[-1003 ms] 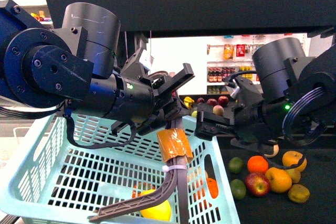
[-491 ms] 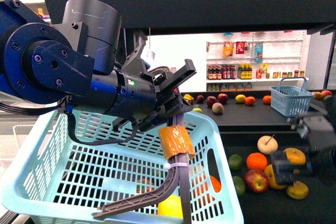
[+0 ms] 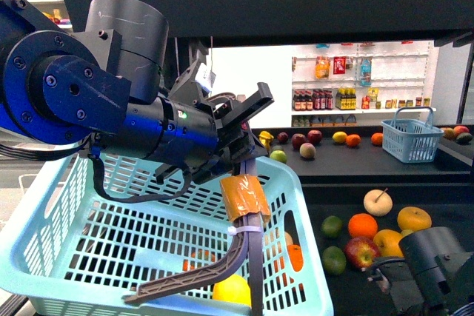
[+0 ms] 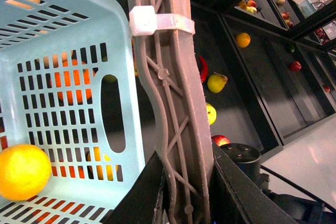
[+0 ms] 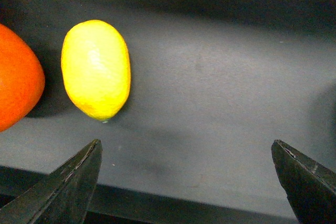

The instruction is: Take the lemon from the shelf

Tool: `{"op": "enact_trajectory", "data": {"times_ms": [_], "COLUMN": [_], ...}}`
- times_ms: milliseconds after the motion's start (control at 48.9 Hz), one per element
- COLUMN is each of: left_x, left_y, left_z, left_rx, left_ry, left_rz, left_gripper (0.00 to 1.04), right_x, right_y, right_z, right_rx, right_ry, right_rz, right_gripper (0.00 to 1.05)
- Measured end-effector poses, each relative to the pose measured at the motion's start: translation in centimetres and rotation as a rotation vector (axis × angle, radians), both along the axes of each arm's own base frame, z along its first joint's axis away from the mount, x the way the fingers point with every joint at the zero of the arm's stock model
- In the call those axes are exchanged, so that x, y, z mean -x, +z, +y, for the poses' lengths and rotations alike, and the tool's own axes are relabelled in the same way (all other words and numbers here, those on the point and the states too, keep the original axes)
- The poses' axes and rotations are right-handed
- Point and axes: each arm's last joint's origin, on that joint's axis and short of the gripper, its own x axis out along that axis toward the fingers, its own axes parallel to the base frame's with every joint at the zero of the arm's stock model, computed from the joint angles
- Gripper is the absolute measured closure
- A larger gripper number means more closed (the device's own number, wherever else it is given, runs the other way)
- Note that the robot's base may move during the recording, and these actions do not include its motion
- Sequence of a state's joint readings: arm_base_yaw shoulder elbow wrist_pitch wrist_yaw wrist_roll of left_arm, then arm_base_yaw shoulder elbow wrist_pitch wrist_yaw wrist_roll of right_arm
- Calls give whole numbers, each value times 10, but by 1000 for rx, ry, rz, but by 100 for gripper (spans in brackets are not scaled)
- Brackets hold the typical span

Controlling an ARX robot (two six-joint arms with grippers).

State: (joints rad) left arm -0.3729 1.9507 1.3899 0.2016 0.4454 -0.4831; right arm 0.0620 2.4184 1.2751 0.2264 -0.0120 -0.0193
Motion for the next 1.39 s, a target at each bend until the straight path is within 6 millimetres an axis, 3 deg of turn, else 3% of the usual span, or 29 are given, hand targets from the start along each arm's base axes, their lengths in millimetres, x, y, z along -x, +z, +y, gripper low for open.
{"op": "enact_trajectory", "data": {"times_ms": [205, 491, 1146, 1392], "left_x": [0, 0, 0, 0], "left_y": [0, 0, 0, 0], "left_z": [0, 0, 0, 0], "left_rx": [1, 0, -2, -4], "left_ry": [-3, 0, 1, 3], "left_rz": [1, 0, -1, -3], "left_gripper": [87, 87, 87, 87], "right_x": [-22, -34, -58, -62], "right_y": [-24, -45, -62, -62], "right_z": [34, 58, 71, 73], "right_rx": [-17, -34, -6, -4], "right_ry": [56, 77, 60, 61], "right_rz": [21, 37, 23, 23], "right_gripper": [8, 8, 8, 39]}}
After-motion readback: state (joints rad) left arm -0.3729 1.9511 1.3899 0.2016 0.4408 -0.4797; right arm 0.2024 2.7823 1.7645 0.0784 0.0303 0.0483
